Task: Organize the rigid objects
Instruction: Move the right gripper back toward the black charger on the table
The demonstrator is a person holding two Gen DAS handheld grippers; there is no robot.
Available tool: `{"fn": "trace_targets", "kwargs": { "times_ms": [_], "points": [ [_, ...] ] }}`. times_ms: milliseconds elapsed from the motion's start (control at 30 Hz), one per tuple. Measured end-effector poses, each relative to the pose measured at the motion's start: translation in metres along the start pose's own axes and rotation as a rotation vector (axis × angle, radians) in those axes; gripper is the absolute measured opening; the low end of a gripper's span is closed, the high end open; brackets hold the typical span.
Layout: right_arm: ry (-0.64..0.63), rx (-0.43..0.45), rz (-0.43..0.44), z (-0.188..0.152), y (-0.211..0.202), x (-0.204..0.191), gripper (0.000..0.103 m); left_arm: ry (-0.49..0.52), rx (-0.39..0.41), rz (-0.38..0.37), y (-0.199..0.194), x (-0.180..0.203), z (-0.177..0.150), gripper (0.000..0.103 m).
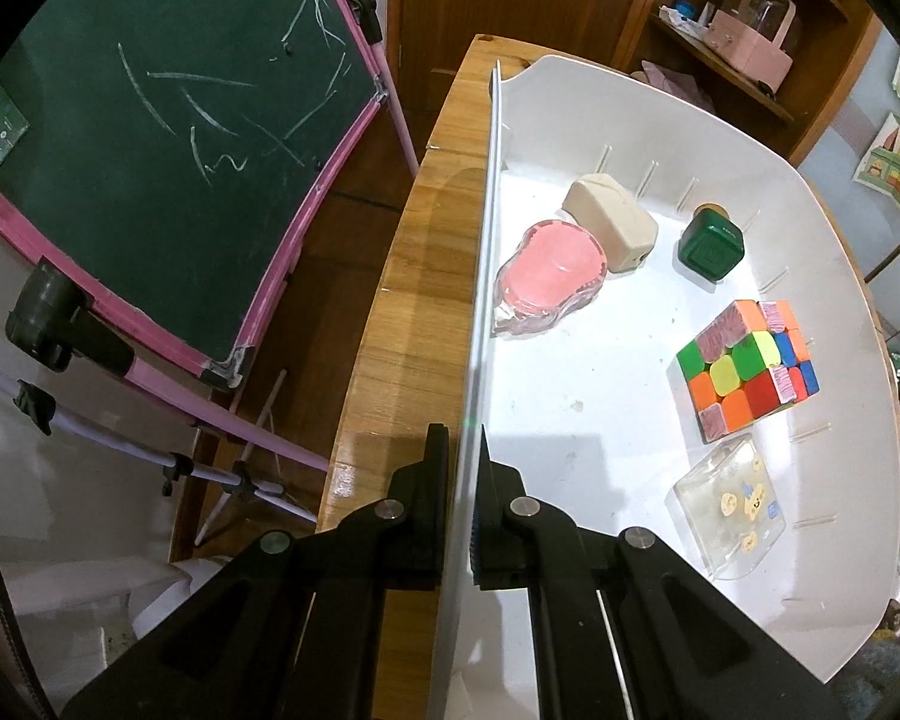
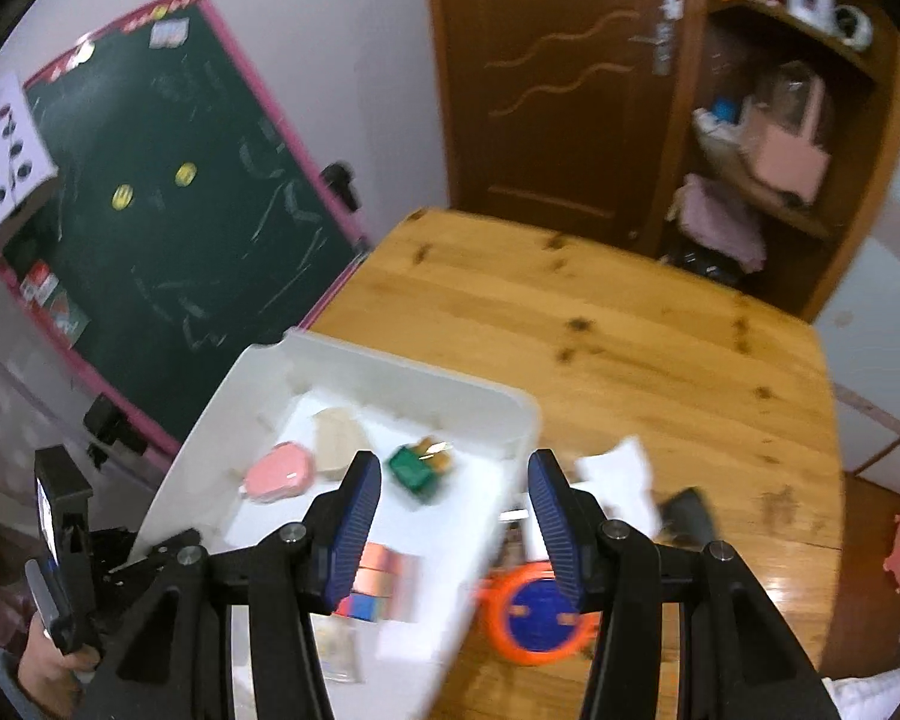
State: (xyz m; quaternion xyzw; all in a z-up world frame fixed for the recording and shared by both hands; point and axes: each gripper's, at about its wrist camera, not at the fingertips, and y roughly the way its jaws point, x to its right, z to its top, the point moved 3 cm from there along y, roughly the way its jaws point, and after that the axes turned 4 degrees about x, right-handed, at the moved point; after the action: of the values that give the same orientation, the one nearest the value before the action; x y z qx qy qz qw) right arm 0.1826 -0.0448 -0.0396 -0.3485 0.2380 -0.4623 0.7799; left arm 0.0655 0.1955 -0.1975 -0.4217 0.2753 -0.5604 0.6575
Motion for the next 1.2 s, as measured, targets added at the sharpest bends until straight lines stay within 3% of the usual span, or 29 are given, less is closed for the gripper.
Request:
{"fn": "trace_targets", "kwargs": {
  "times_ms": [233, 500, 933, 1200],
  "points": [
    [0.052, 0.059, -0.091, 0.006, -0.034, 0.063, 0.052, 0.011, -0.014, 0.012, 0.001, 0.003, 0.0, 0.008],
    [0.07, 0.051, -0.154, -0.001, -0.03, 0.119, 0.052, -0.003, -0.027, 0.007, 0.001, 0.001, -0.001, 0.008],
    [-0.011, -0.085, -0.141, -0.061, 0.052, 0.184, 0.052, -0.018, -0.039, 0.01, 0.003, 0.001, -0.001, 0.009],
    [-0.055, -0.156, -0.092, -0.09, 0.089, 0.194, 0.052, -0.034, -0.043, 0.001, 0.004, -0.001, -0.001, 0.01]
  ]
}}
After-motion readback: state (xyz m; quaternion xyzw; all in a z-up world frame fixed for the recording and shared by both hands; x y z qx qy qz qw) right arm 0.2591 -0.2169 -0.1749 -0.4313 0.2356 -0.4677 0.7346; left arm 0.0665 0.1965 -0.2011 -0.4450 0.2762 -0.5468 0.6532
